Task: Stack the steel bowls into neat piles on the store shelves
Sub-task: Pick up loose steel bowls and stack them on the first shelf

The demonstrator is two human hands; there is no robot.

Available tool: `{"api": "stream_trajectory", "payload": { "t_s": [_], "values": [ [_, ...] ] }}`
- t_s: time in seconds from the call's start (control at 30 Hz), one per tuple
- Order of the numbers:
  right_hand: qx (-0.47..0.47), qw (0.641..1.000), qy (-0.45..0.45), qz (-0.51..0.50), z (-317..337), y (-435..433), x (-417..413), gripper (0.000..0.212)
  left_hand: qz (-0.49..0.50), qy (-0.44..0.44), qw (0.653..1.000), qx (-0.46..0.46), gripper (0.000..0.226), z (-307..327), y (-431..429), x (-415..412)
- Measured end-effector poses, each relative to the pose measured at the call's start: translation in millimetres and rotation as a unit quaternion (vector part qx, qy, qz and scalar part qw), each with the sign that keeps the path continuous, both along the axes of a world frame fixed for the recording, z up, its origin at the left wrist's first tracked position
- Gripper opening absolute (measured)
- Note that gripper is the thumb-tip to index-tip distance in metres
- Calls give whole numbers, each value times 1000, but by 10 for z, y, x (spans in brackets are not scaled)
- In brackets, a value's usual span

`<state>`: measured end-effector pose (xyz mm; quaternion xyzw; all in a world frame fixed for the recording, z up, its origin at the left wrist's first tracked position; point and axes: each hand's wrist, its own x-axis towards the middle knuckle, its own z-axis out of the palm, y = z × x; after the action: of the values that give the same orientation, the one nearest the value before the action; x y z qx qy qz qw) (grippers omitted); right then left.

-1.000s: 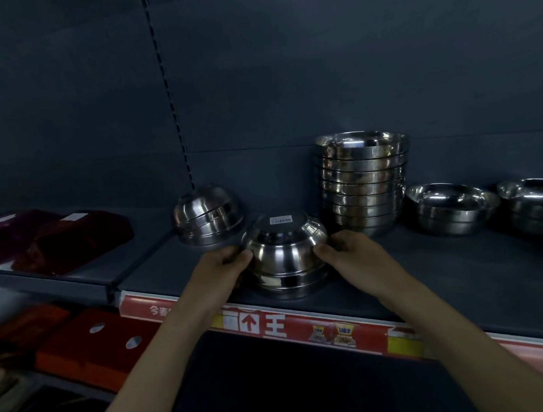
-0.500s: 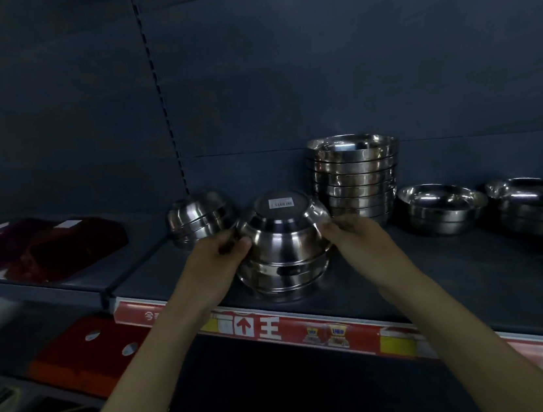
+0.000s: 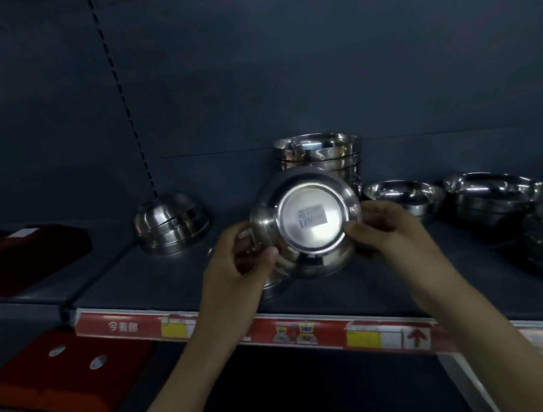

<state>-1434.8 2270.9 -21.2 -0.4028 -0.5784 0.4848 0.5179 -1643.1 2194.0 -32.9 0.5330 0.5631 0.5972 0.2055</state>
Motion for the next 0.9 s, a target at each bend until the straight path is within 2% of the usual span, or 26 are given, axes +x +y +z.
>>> {"api": "stream_trajectory", "payload": {
  "t_s": [0.1, 0.13, 0.23, 0.33, 0.47, 0.57, 0.73, 0.9],
  "values": [
    [14, 1000, -14, 14, -17, -6, 165, 75, -5, -11, 1000, -10, 39, -44, 60, 137],
    [23, 999, -20, 17, -18, -11, 214, 80, -5, -9, 1000, -12, 39, -52, 77, 183],
    [56, 997, -54, 28, -41, -23, 360, 74, -20, 6, 1000, -9, 43, -63, 111, 287],
    [75, 994, -67, 33, -73, -39, 465, 73, -47, 19, 998, -22, 55, -64, 137, 363],
    [112, 991, -75, -23, -188, -32, 508, 77, -65, 38, 997, -36, 72, -114, 189, 440],
    [104, 990, -90, -36, -293, -13, 546, 81, -80, 35, 996, -37, 72, -191, 225, 491],
    [70, 996, -49, 2, -374, -25, 614, 84, -95, 26, 995, -32, 69, -272, 252, 474],
    [51, 998, -48, -2, -401, -42, 655, 81, -111, 31, 993, -23, 64, -305, 243, 467]
  ]
}}
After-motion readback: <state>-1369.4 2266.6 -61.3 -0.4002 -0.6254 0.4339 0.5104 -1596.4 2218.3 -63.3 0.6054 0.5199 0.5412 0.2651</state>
